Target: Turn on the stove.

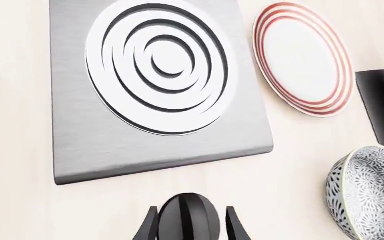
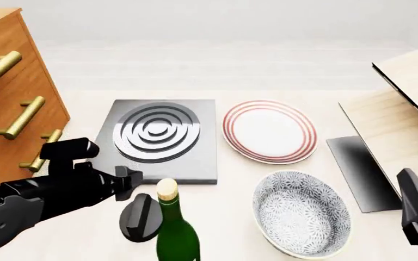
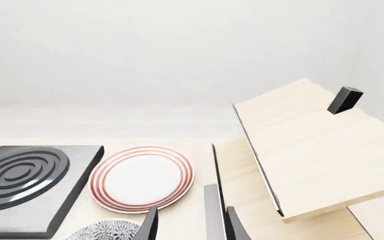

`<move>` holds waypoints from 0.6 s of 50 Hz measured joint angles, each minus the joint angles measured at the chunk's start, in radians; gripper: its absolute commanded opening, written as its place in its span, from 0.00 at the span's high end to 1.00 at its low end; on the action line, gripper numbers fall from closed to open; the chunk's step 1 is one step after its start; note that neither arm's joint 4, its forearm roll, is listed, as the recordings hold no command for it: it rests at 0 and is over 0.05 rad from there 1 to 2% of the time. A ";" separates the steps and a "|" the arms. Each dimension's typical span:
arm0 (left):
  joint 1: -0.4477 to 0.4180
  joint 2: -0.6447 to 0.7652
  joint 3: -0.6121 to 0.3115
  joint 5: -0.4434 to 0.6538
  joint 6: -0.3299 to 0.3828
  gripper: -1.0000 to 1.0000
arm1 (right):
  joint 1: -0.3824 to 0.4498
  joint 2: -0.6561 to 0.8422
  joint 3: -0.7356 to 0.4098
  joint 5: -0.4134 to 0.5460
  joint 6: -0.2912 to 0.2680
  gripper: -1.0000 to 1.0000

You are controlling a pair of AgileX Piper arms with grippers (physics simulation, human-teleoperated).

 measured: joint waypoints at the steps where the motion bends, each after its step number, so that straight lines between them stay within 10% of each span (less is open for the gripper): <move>1: -0.001 0.004 0.002 -0.005 -0.002 0.00 | 0.000 0.000 0.000 0.000 0.000 0.00; 30: -0.025 0.149 0.011 -0.129 -0.027 0.00 | 0.000 0.000 0.000 0.000 0.000 0.00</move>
